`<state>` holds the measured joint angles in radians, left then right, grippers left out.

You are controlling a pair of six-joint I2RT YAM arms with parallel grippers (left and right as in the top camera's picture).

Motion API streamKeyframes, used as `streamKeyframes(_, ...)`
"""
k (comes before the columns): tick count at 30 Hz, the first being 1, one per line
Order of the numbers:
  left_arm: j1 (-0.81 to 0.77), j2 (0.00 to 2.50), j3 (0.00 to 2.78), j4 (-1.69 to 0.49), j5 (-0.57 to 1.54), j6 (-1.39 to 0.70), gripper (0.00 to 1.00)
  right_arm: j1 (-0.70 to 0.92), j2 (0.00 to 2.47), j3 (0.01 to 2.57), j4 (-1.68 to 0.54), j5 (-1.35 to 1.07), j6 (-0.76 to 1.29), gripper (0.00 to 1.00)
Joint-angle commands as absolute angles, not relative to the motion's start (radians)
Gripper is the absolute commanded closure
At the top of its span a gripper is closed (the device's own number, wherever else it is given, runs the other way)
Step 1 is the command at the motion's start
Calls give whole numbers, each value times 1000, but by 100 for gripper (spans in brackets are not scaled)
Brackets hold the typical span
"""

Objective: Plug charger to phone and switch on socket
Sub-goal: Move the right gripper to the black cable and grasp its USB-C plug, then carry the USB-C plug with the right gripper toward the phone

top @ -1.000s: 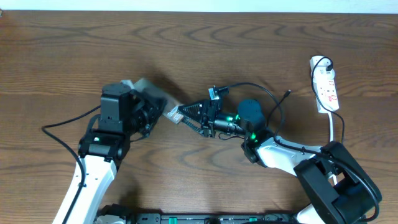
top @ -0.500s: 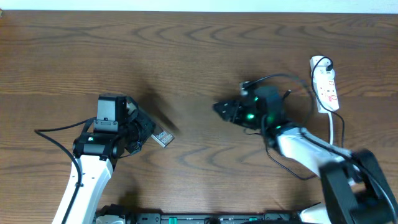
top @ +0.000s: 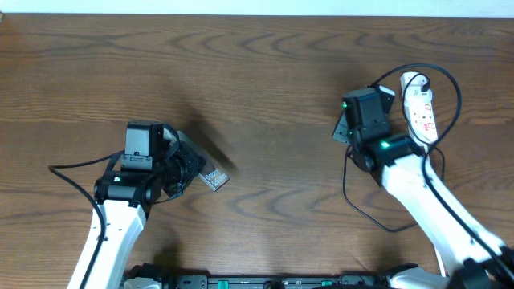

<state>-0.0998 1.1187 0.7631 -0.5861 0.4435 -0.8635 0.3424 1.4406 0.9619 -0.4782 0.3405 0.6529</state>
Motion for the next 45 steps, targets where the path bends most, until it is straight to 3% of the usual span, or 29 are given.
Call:
streamKeyframes(1, -97, 1111, 778, -579, 477, -858, 92, 337, 1526, 961, -461, 517, 725, 48)
streamKeyframes(16, -97, 1111, 778, -579, 509, -858, 93, 211, 1781, 961, -346, 488, 907, 52)
streamKeyframes(25, -97, 1111, 778, -578, 508, -858, 93, 191, 1885, 961, -212, 352, 882, 58)
streamKeyframes(34, -97, 1111, 778, -566, 505, -858, 93, 233, 1903, 961, -220, 323, 826, 94)
streamKeyframes(38, -97, 1111, 778, -566, 505, -858, 92, 274, 1898, 962, -217, 277, 722, 99)
streamKeyframes(45, -96, 1111, 778, -523, 501, -856, 92, 390, 1819, 962, -255, 277, 529, 99)
